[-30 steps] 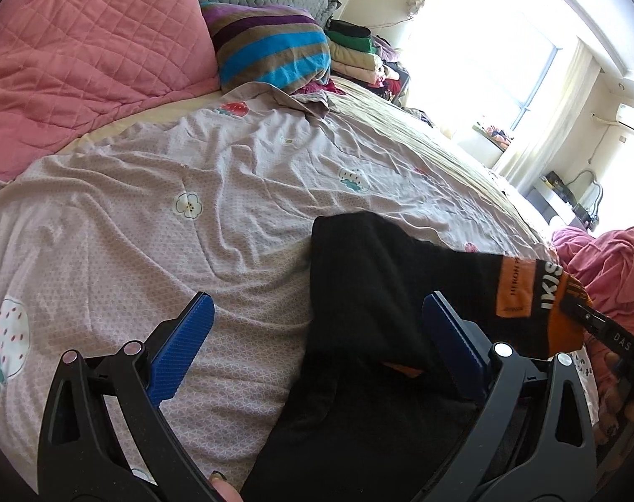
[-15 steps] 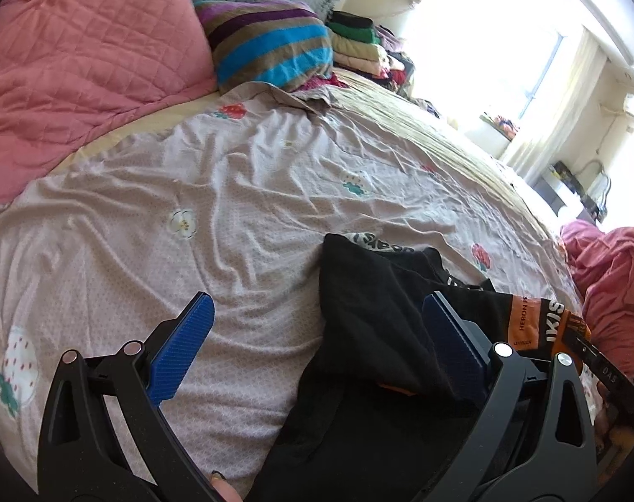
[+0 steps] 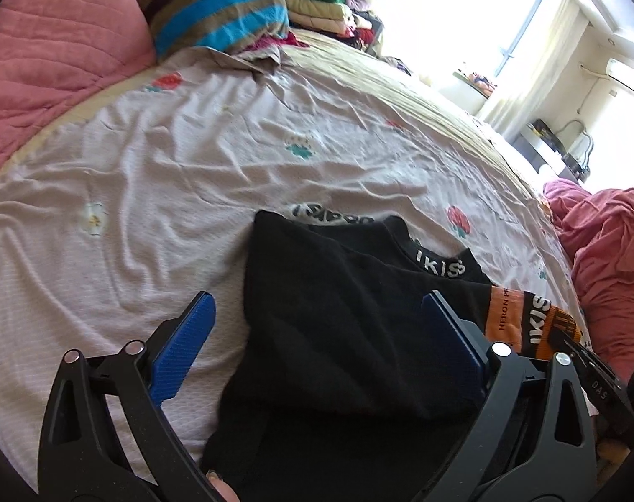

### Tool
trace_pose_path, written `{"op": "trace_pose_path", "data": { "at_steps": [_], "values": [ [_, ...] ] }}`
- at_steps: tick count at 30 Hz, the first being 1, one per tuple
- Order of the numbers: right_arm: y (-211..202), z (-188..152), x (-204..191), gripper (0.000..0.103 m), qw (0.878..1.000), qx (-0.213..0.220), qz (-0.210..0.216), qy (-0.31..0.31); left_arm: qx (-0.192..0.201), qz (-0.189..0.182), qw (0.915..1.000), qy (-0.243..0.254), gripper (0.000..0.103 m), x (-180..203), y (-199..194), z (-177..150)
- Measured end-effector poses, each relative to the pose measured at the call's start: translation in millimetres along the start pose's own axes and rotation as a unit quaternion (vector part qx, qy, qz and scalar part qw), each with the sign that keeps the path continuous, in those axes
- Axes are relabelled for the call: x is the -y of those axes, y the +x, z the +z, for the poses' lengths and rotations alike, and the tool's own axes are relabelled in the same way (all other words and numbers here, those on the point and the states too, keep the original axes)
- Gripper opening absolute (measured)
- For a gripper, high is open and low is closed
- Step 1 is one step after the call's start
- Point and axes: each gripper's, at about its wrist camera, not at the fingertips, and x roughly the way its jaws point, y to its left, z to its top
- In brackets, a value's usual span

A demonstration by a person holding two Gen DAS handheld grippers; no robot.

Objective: Fold small clothes
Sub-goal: 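Lay the orange cuff flat on the shirt body and open the right tool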

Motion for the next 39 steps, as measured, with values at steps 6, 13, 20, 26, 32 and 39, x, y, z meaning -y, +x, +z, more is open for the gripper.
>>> {"op": "trace_pose_path", "data": {
  "at_steps": [6, 13, 20, 26, 32, 39],
  "values": [
    [7, -7, 3, 0.013, 1.000, -0.009, -0.021, -0.001, -0.022, -0.004, 0.9994, 0.026, 0.070, 9, 15, -5],
    [16, -18, 12, 0.033, 0.997, -0.022, -0.070, 0.008, -0.042, -0.007, 0.9983, 0.041, 0.058, 13, 29, -10],
    [16, -17, 1, 0.054, 0.998, -0.020, -0.053, 0.013, -0.088, 0.008, 0.9952, 0.042, 0.058, 4, 48, -22],
    [27, -11, -37, 0.063, 0.999, -0.039, 0.009, -0.015, -0.092, 0.008, 0.9945, 0.049, 0.058, 3, 51, -27],
    [49, -16, -57, 0.070, 0.996, -0.085, 0.022, -0.026, -0.094, -0.008, 0.9948, 0.037, 0.058, -3, 48, -28],
    [69, -38, -45, 0.070, 0.992, -0.127, -0.002, -0.016, -0.093, -0.019, 0.9950, 0.030, 0.058, -7, 42, -30]
  ]
}}
